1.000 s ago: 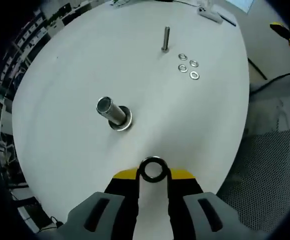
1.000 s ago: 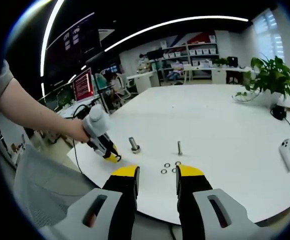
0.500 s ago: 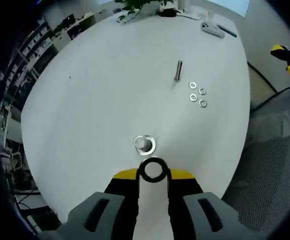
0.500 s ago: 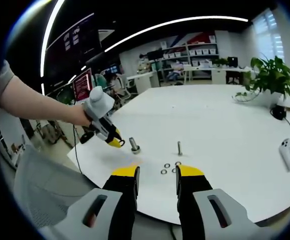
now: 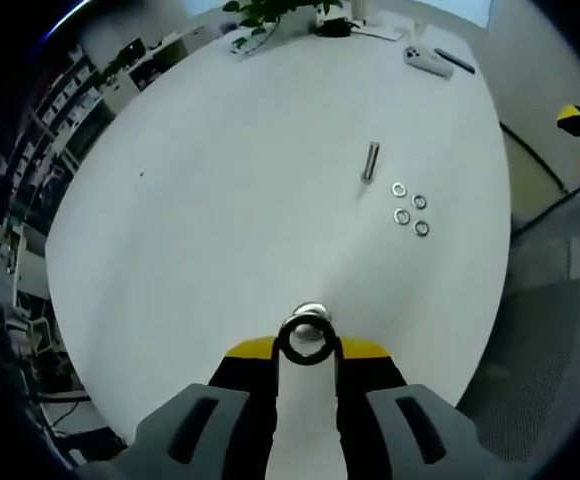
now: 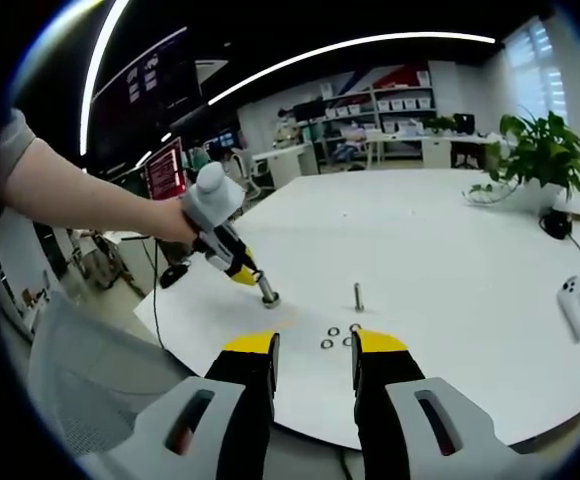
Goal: Place the washer onto the threaded stud by aligning its center hole with the stud, sliding it down to the base, and recovering from edge contact or off-axis alignment until the washer reaches the visible bottom stop.
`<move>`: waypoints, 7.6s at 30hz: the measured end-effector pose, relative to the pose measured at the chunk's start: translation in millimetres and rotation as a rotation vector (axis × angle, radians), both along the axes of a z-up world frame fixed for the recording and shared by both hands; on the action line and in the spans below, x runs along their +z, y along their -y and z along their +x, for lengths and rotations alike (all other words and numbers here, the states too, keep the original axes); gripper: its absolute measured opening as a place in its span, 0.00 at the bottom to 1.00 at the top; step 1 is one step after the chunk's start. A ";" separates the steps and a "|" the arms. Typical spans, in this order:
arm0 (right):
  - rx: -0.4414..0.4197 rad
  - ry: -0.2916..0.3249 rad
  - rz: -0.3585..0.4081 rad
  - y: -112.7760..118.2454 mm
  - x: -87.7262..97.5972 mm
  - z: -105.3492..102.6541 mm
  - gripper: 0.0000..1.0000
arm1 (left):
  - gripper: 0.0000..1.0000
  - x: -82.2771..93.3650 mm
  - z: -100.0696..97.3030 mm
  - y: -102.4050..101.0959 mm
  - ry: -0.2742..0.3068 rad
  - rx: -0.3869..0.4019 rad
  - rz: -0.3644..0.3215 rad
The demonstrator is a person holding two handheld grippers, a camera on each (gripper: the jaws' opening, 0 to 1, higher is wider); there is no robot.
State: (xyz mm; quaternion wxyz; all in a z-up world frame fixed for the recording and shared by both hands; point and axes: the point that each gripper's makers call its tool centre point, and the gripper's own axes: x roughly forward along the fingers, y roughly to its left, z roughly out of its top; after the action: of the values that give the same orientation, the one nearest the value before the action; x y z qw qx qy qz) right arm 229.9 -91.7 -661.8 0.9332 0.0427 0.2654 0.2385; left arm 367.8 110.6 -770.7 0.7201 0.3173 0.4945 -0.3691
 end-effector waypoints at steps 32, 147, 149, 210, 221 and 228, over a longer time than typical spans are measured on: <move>-0.012 -0.016 -0.020 3.5 -4.0 -0.3 0.31 | 0.19 -47.3 1.3 2.2 -0.045 -0.023 0.057; 0.051 -0.168 -0.251 3.6 -35.7 -13.6 0.28 | 0.39 119.6 -164.5 -72.6 0.320 0.395 -0.761; 0.078 -0.174 -0.261 -0.6 -37.3 -15.3 0.28 | 0.39 119.3 -166.2 -70.4 0.304 0.394 -0.775; 0.288 -0.415 -0.453 -60.7 -142.2 46.8 0.28 | 0.37 107.7 -167.2 -82.5 0.289 0.441 -0.721; 0.252 -0.447 -0.468 -57.2 -161.8 69.7 0.27 | 0.37 105.0 -166.1 -83.8 0.280 0.450 -0.717; 0.223 -0.460 -0.416 -62.6 -165.4 79.8 0.27 | 0.37 104.3 -165.1 -85.1 0.282 0.451 -0.707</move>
State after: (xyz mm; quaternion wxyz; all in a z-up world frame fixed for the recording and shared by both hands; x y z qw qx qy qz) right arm 309.7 -29.0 -827.2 0.8056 -0.1251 0.5154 0.2640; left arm 202.7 195.7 -666.4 0.9073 -0.0172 0.2916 -0.3024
